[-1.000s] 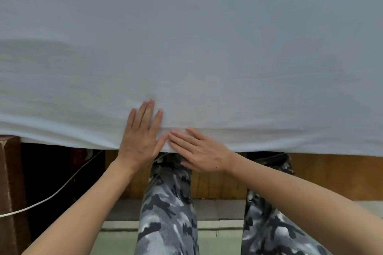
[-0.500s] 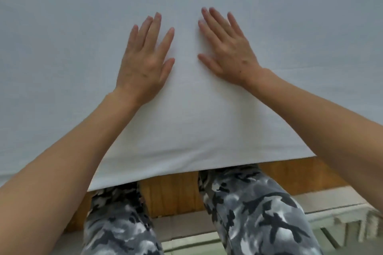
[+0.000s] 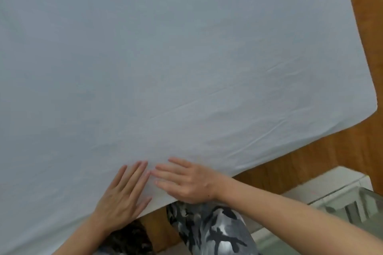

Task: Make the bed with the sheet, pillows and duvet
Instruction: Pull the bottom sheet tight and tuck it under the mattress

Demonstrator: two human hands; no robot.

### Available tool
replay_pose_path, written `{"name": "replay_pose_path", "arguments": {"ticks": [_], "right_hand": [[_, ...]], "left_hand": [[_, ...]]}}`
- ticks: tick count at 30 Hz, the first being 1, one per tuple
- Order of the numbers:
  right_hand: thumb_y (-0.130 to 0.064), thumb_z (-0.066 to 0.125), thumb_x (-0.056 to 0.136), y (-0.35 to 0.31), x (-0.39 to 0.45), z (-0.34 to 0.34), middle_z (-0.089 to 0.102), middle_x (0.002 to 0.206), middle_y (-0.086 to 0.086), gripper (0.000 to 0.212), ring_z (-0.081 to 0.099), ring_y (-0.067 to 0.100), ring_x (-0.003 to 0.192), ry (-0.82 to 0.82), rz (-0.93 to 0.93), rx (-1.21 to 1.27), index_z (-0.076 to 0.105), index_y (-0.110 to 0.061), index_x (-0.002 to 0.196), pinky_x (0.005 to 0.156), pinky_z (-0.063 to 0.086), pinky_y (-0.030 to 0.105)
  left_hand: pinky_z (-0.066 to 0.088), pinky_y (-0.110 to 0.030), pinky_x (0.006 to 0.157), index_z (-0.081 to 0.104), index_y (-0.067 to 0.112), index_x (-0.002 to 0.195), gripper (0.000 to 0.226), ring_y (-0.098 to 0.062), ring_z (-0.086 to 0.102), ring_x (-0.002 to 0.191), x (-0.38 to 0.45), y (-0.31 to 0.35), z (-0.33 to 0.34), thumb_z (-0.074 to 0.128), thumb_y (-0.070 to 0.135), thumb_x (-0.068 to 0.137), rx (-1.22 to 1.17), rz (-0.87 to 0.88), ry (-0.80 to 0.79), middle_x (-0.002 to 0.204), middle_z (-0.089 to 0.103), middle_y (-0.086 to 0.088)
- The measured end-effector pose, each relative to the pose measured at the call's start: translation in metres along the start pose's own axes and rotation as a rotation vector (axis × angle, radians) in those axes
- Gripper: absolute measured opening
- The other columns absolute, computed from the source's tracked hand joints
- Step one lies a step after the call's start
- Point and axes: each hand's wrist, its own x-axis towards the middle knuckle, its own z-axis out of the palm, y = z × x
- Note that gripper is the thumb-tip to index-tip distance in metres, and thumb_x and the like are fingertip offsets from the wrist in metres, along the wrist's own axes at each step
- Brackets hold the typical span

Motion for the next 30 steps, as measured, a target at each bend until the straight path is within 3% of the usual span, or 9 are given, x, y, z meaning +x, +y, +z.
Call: {"name": "replay_pose_path", "arguments": {"ticks": [4, 9, 12, 15, 18, 21, 24, 26, 30], "right_hand": [[-0.021, 0.048, 0.097, 0.116, -0.009, -0.057, 0.046, 0.142, 0.024, 0.041, 0.041, 0.036, 0.134, 0.252, 0.461, -0.224, 0.043, -0.001, 0.132, 0.113, 0.027, 0.049], [-0.037, 0.039, 0.095, 0.213, -0.029, -0.105, 0.033, 0.15, 0.025, 0.061, 0.032, 0.037, 0.14, 0.319, 0.973, -0.307, 0.039, 0.0, 0.143, 0.114, 0.021, 0.049], [-0.043, 0.026, 0.096, 0.21, -0.078, -0.09, 0.022, 0.157, 0.016, 0.063, 0.019, 0.029, 0.146, 0.301, 1.204, -0.2, 0.028, -0.009, 0.15, 0.117, 0.011, 0.045], [-0.042, 0.023, 0.099, 0.16, -0.15, -0.057, 0.017, 0.159, 0.01, 0.06, 0.013, 0.024, 0.147, 0.332, 1.416, -0.174, 0.021, -0.014, 0.152, 0.118, 0.006, 0.04], [-0.046, 0.015, 0.101, 0.117, -0.192, -0.041, 0.011, 0.16, 0.01, 0.061, 0.007, 0.024, 0.148, 0.297, 1.521, -0.134, 0.014, -0.015, 0.153, 0.119, 0.002, 0.039], [-0.049, 0.008, 0.1, 0.108, -0.202, -0.038, 0.01, 0.16, 0.011, 0.063, 0.007, 0.024, 0.148, 0.256, 1.573, -0.136, 0.011, -0.014, 0.153, 0.119, 0.0, 0.038], [-0.048, 0.01, 0.1, 0.106, -0.2, -0.041, 0.007, 0.161, 0.01, 0.063, 0.005, 0.023, 0.148, 0.239, 1.569, -0.137, 0.009, -0.014, 0.154, 0.119, -0.002, 0.037], [-0.044, 0.015, 0.1, 0.104, -0.196, -0.043, 0.01, 0.16, 0.013, 0.063, 0.006, 0.025, 0.148, 0.294, 1.577, -0.115, 0.015, -0.01, 0.153, 0.119, 0.0, 0.04], [-0.035, 0.024, 0.102, 0.102, -0.169, -0.047, 0.033, 0.149, 0.023, 0.052, 0.027, 0.035, 0.138, 0.49, 1.46, -0.158, 0.04, 0.0, 0.138, 0.117, 0.012, 0.047]], "left_hand": [[0.01, -0.048, 0.119, 0.025, -0.003, 0.146, 0.058, -0.035, 0.016, 0.146, 0.145, -0.032, -0.017, 0.037, 0.033, 0.101, 0.082, -0.207, 0.113, 0.154, 0.023, -0.026], [0.001, -0.044, 0.121, 0.009, 0.004, 0.153, 0.064, -0.032, 0.002, 0.149, 0.309, -0.036, -0.023, 0.025, 0.039, 0.102, 0.058, -0.406, 0.123, 0.16, 0.005, -0.02], [0.002, -0.045, 0.12, 0.014, 0.003, 0.152, 0.063, -0.033, 0.006, 0.149, 0.347, 0.008, 0.004, 0.022, 0.039, 0.102, 0.045, -0.277, 0.067, 0.16, 0.008, -0.021], [0.004, -0.047, 0.12, 0.024, 0.001, 0.15, 0.062, -0.033, 0.012, 0.148, 0.307, 0.084, 0.052, 0.023, 0.037, 0.101, 0.035, 0.119, -0.101, 0.158, 0.016, -0.021], [0.008, -0.046, 0.121, 0.022, 0.003, 0.151, 0.059, -0.029, 0.011, 0.149, 0.259, 0.137, 0.077, 0.03, 0.036, 0.103, 0.029, 0.344, -0.181, 0.159, 0.015, -0.017], [0.01, -0.045, 0.121, 0.026, 0.005, 0.151, 0.059, -0.027, 0.011, 0.149, 0.25, 0.151, 0.079, 0.035, 0.037, 0.103, 0.055, 0.442, -0.259, 0.159, 0.018, -0.015], [0.003, -0.043, 0.12, 0.027, 0.007, 0.151, 0.056, -0.026, 0.011, 0.148, 0.257, 0.14, 0.058, 0.025, 0.037, 0.103, 0.06, 0.539, -0.356, 0.158, 0.02, -0.014], [0.005, -0.04, 0.12, 0.03, 0.008, 0.149, 0.054, -0.026, 0.018, 0.147, 0.26, 0.124, 0.034, 0.022, 0.036, 0.103, 0.046, 0.455, -0.316, 0.156, 0.025, -0.014], [0.02, -0.042, 0.118, 0.04, 0.007, 0.141, 0.046, -0.03, 0.03, 0.142, 0.253, 0.057, -0.005, 0.035, 0.028, 0.1, -0.008, 0.094, -0.097, 0.151, 0.037, -0.017]]}}
